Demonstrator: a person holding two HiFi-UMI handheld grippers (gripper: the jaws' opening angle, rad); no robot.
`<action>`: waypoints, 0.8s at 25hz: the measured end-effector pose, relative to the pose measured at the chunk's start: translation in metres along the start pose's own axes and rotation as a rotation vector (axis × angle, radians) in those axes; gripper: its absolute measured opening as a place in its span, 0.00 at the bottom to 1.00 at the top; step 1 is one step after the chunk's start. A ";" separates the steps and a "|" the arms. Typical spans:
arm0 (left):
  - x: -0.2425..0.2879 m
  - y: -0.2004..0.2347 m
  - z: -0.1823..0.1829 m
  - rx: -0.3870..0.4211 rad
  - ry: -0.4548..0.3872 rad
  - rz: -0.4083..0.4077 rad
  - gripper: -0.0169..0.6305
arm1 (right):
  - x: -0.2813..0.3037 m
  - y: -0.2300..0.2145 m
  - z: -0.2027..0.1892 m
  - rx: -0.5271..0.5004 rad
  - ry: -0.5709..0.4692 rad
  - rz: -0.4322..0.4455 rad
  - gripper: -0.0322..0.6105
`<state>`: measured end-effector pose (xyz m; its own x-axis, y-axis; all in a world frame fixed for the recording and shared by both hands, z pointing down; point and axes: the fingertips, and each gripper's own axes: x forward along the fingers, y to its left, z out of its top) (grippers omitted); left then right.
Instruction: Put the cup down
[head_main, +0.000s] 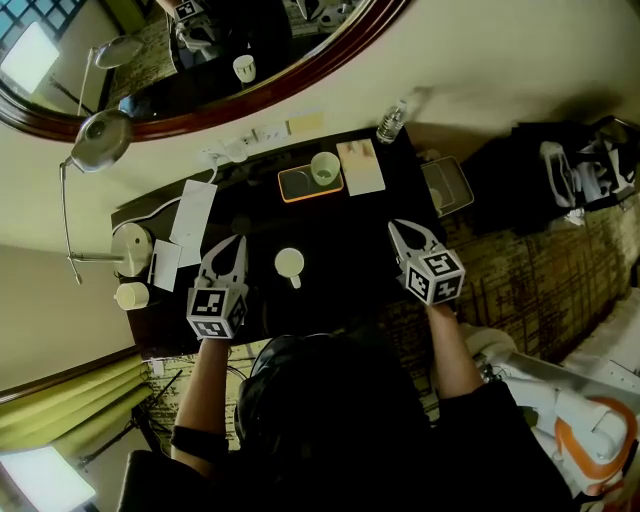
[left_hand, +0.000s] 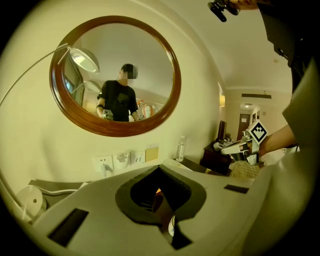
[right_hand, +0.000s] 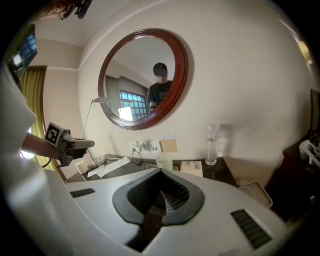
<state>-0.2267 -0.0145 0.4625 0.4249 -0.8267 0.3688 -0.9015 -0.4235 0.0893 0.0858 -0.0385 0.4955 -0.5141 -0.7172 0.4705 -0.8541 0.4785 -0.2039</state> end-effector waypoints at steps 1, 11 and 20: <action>-0.001 0.000 0.001 0.005 -0.003 0.005 0.01 | 0.001 0.000 0.001 -0.003 -0.002 0.005 0.05; -0.004 -0.011 0.011 0.043 -0.008 0.014 0.00 | 0.003 -0.002 0.000 -0.012 0.008 0.033 0.05; -0.009 -0.014 0.011 -0.025 -0.038 0.025 0.01 | 0.002 -0.005 0.000 -0.025 0.015 0.055 0.05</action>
<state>-0.2173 -0.0056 0.4482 0.4044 -0.8507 0.3360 -0.9136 -0.3932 0.1040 0.0889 -0.0423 0.4971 -0.5588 -0.6816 0.4725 -0.8222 0.5298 -0.2082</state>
